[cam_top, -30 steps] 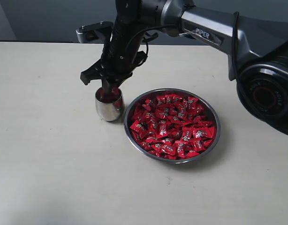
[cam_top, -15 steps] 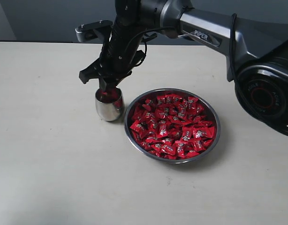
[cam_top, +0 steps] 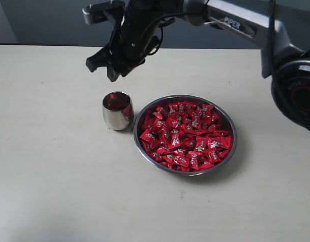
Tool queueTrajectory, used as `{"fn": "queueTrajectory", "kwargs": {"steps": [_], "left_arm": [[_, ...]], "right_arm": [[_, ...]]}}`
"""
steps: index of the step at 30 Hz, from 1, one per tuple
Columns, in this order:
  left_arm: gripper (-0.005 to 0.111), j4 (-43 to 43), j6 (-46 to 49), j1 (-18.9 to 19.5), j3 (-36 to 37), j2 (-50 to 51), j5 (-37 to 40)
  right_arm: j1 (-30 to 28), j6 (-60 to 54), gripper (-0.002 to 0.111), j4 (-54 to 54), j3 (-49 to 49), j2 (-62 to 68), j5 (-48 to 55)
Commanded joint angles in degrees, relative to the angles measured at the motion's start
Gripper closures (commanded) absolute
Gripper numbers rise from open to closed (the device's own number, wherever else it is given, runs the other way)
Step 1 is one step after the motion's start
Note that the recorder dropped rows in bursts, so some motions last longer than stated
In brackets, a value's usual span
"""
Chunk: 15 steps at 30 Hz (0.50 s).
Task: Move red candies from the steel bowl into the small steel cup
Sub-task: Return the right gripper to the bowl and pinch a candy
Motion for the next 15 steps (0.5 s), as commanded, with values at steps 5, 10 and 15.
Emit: {"fn": "queueTrajectory", "kwargs": {"steps": [5, 10, 15], "left_arm": [[0.106, 0.11, -0.08, -0.38, 0.26, -0.27, -0.45], [0.106, 0.11, -0.08, -0.38, 0.26, -0.27, -0.45], [0.106, 0.11, -0.08, -0.38, 0.26, -0.27, -0.45]], "right_arm": [[-5.26, 0.83, 0.077, -0.54, 22.43, -17.64, -18.48], [-12.35, 1.33, 0.077, -0.54, 53.99, -36.37, -41.14], [-16.01, 5.06, 0.077, -0.54, 61.94, -37.00, -38.24]]}}
